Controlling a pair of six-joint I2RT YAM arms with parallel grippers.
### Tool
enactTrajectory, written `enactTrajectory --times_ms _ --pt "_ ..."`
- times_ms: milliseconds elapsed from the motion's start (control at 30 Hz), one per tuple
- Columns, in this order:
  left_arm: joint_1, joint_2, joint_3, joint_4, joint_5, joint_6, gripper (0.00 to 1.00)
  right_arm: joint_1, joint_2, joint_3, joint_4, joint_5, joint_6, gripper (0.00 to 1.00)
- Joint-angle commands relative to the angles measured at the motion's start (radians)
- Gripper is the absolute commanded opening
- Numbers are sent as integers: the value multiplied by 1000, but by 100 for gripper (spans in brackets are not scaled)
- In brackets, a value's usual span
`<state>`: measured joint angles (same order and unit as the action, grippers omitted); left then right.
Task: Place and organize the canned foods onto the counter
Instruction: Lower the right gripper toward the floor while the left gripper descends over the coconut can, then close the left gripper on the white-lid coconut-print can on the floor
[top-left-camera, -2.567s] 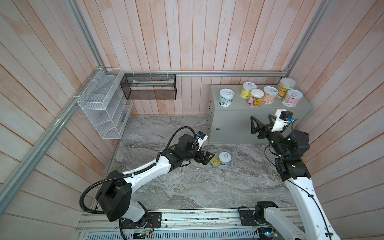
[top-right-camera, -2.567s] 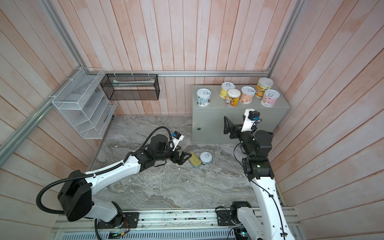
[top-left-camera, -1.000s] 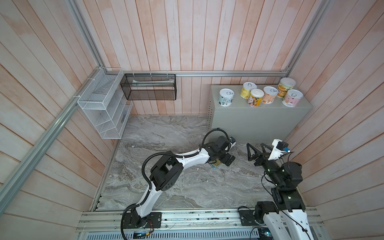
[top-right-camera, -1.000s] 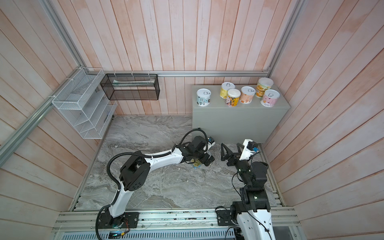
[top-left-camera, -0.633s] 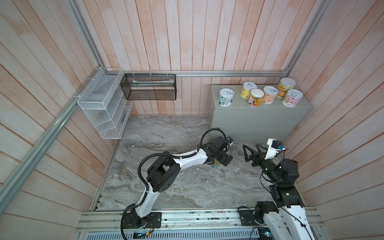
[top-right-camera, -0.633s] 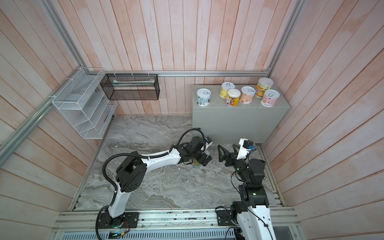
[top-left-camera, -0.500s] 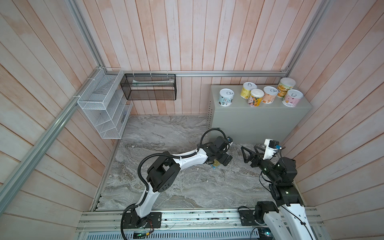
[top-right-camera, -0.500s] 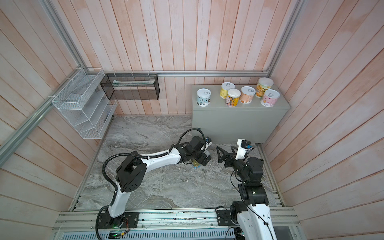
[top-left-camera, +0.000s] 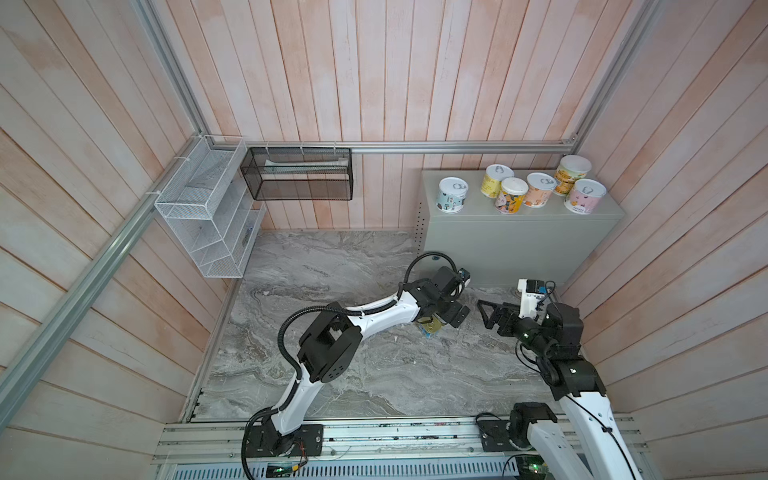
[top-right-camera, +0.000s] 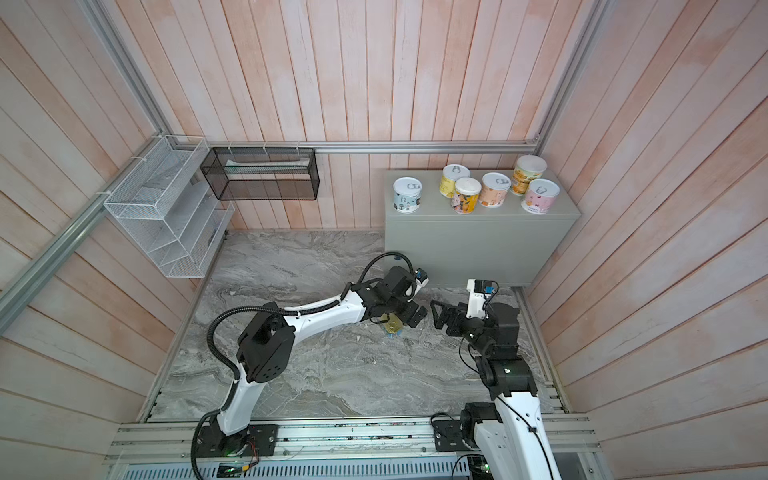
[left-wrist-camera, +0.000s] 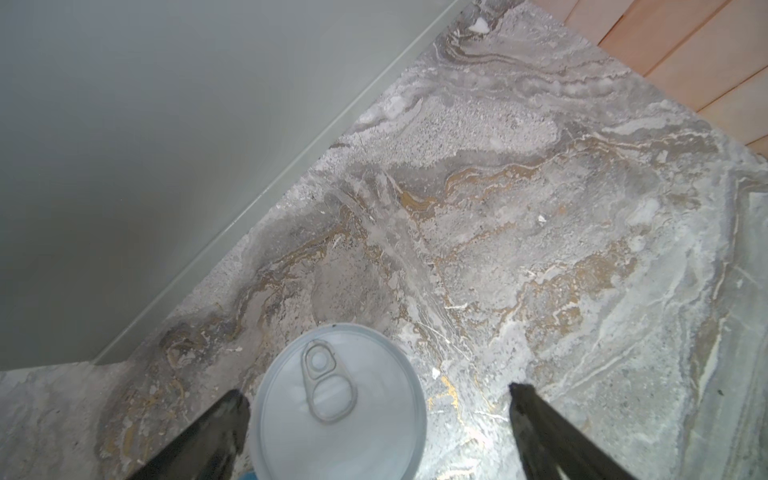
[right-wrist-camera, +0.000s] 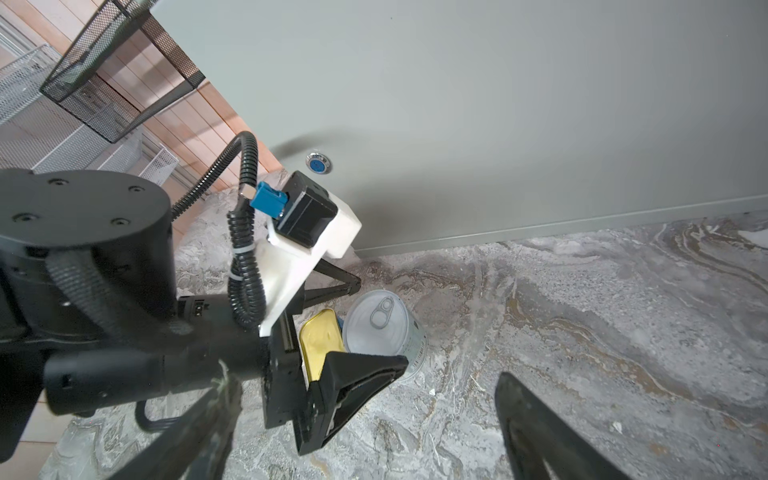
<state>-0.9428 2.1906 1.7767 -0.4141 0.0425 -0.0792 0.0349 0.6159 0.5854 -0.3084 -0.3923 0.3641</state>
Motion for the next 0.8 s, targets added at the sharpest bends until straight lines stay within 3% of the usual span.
enactTrajectory --times_ms 0,333,433,767 --pt "9 46 34 -50 15 -4 100 -1 4 35 -52 -44 -18 95" --pt "19 86 66 -79 7 26 100 -1 14 40 -52 -56 -24 95" --pt "18 56 33 -48 5 25 100 0 14 27 -27 -95 -18 95" --pt "40 -5 -81 -52 -13 10 100 -1 5 42 -33 -50 -22 95"
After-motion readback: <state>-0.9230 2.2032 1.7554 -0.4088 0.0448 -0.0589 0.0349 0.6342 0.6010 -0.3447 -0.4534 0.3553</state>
